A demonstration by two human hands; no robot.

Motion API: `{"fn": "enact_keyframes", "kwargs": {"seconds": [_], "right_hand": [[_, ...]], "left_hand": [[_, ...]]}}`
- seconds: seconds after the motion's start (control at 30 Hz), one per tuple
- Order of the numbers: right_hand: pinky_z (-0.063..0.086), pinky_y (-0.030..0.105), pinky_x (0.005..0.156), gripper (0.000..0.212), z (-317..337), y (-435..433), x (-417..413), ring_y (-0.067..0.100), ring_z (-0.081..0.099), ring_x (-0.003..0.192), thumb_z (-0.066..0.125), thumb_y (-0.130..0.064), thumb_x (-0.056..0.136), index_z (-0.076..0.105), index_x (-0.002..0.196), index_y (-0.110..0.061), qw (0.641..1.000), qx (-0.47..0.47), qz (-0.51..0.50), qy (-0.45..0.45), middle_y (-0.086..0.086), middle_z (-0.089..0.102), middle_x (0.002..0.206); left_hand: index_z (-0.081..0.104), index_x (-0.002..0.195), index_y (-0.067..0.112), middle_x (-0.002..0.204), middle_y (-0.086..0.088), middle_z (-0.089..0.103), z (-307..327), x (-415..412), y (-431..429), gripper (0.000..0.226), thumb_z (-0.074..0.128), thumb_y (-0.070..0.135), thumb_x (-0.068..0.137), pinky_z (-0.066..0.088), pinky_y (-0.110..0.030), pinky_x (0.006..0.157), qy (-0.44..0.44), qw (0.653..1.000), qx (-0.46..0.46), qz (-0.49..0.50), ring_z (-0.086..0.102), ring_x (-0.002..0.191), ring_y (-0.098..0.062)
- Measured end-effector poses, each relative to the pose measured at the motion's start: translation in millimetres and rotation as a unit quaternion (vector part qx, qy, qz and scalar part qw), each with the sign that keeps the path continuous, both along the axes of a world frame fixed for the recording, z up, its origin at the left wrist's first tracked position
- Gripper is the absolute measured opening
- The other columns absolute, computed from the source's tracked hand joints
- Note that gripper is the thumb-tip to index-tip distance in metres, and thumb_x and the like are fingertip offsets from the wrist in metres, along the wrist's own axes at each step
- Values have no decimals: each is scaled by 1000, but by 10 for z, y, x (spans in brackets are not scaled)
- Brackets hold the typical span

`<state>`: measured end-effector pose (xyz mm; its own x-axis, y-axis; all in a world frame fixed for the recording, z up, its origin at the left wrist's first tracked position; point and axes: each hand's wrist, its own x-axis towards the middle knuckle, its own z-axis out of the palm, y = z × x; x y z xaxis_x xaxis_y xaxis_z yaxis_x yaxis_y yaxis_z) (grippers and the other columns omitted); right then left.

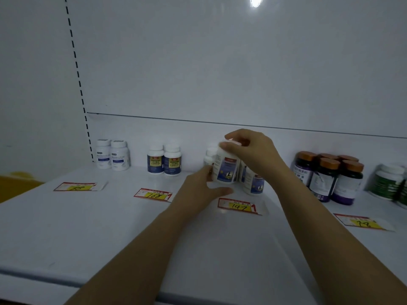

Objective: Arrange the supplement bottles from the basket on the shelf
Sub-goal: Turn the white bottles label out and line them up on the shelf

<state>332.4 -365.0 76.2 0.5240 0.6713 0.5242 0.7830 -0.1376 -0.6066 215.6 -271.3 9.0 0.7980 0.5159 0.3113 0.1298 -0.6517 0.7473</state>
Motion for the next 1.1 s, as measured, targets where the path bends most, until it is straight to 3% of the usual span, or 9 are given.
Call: {"fn": "enact_keyframes", "kwargs": {"seconds": [0.1,0.23,0.4,0.5,0.7,0.77,0.83,0.93,1.1], "right_hand": [[40,9,61,28,-2,1,-14,-5,58,80,60,-49,85,65,103,-28,999,15,17,36,-14,64,93],[53,32,84,29,-69,-56,70,13,67,91,50,-46,94,68,100,-24,987,20,82,140,-6,70,94],[56,29,82,21,-130,-106,105,16,68,89,52,-30,96,66,105,-18,969,35,117,214,1,70,97],[55,27,81,20,-138,-117,93,15,68,89,51,-31,96,65,105,-20,966,42,126,220,0,70,97],[57,35,83,23,-134,-66,54,18,69,89,58,-42,89,59,105,-25,966,68,128,215,2,67,99],[58,32,81,19,-141,-72,51,17,70,88,60,-35,90,59,106,-24,961,89,139,224,0,69,97],[58,30,82,17,-145,-87,48,15,69,90,59,-29,91,59,107,-23,953,108,160,232,-2,69,98],[56,30,85,15,-136,-82,50,18,66,100,56,-23,94,60,108,-22,943,127,185,246,1,67,107],[56,26,81,22,-140,-59,0,14,66,98,58,-33,91,61,110,-22,948,124,173,237,2,67,107]], "left_hand": [[58,113,23,106,9,64,25,-1,30,37,72,29,79,41,-4,69,-21,999,-17,-20,56,84,5],[62,95,29,88,17,66,60,-31,45,19,72,24,79,41,3,60,-31,994,-91,-60,60,70,17],[66,98,30,91,14,70,59,-55,54,23,74,28,77,38,-8,71,-22,991,-114,-66,62,84,9],[66,98,30,86,19,68,51,-55,44,23,74,29,76,37,-6,68,-24,993,-100,-62,62,77,13],[59,97,19,83,13,67,48,-40,31,41,83,29,65,46,-3,60,-97,994,-46,-5,63,73,4],[56,102,24,90,15,66,62,-48,-3,42,82,26,68,49,-4,67,-77,992,-89,-44,62,78,7],[56,113,25,103,9,67,71,-46,-23,45,77,25,73,53,-16,80,-45,984,-144,-93,64,90,-1],[53,125,19,112,-2,66,86,-38,-20,52,72,28,77,55,-26,84,-59,967,-221,-112,67,96,-14],[47,106,19,94,11,59,79,-22,-16,52,81,32,69,51,-15,68,-126,990,-67,22,59,82,-3]]}}
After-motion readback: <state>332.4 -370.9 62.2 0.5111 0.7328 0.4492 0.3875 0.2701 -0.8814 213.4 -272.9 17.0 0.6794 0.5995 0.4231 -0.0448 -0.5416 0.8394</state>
